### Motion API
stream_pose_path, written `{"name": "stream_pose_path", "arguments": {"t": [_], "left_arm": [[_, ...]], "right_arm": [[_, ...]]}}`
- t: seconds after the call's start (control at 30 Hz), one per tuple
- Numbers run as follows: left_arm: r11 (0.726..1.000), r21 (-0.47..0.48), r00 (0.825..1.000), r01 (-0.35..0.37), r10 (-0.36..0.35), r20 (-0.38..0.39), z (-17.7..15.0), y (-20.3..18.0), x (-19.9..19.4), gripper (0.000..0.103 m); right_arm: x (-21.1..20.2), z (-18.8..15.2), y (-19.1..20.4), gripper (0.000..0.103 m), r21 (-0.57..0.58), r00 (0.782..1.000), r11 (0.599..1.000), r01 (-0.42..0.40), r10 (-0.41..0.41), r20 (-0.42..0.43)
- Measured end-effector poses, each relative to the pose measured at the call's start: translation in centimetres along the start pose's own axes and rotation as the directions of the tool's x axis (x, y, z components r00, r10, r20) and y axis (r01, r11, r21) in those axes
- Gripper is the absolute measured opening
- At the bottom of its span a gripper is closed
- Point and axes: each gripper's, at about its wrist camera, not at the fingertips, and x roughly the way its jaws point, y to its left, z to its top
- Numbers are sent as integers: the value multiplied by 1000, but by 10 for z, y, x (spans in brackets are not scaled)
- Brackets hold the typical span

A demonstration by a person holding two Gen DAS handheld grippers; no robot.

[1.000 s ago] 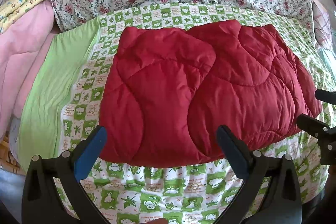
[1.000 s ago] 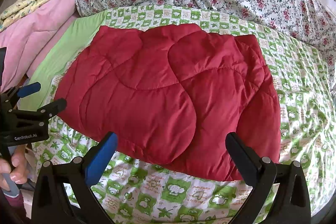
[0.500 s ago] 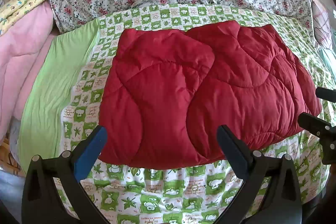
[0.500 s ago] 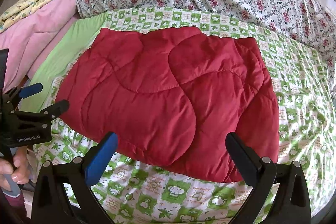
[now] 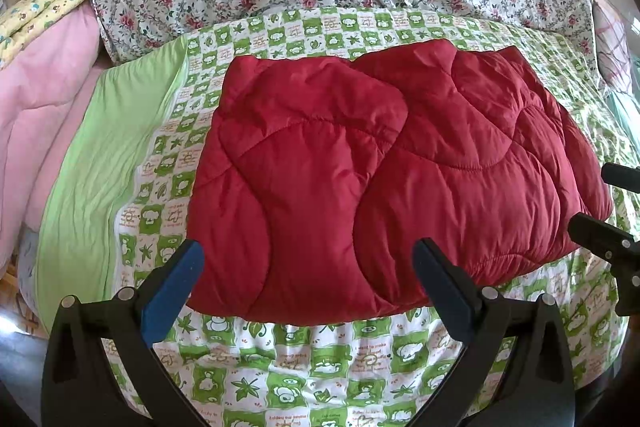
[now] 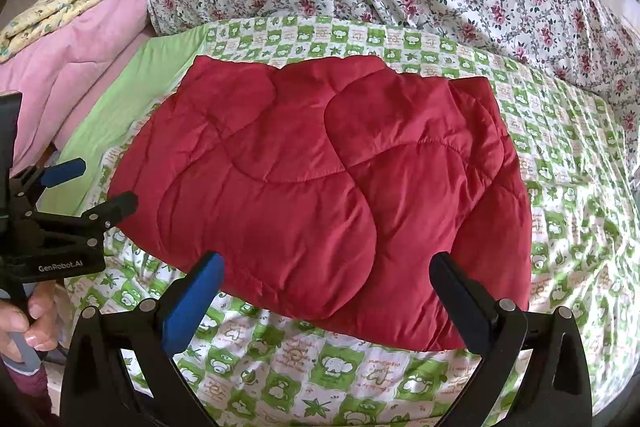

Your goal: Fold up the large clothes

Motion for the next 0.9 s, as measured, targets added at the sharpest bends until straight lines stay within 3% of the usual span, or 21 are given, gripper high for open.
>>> {"name": "stream_pose_path", "arguments": {"t": [0.9], "left_arm": [[1000, 5, 1000, -7, 7, 7, 2, 0, 1, 103]], "right_arm": [[0, 1, 0, 103, -3, 1000, 1000, -1, 1, 2]]}}
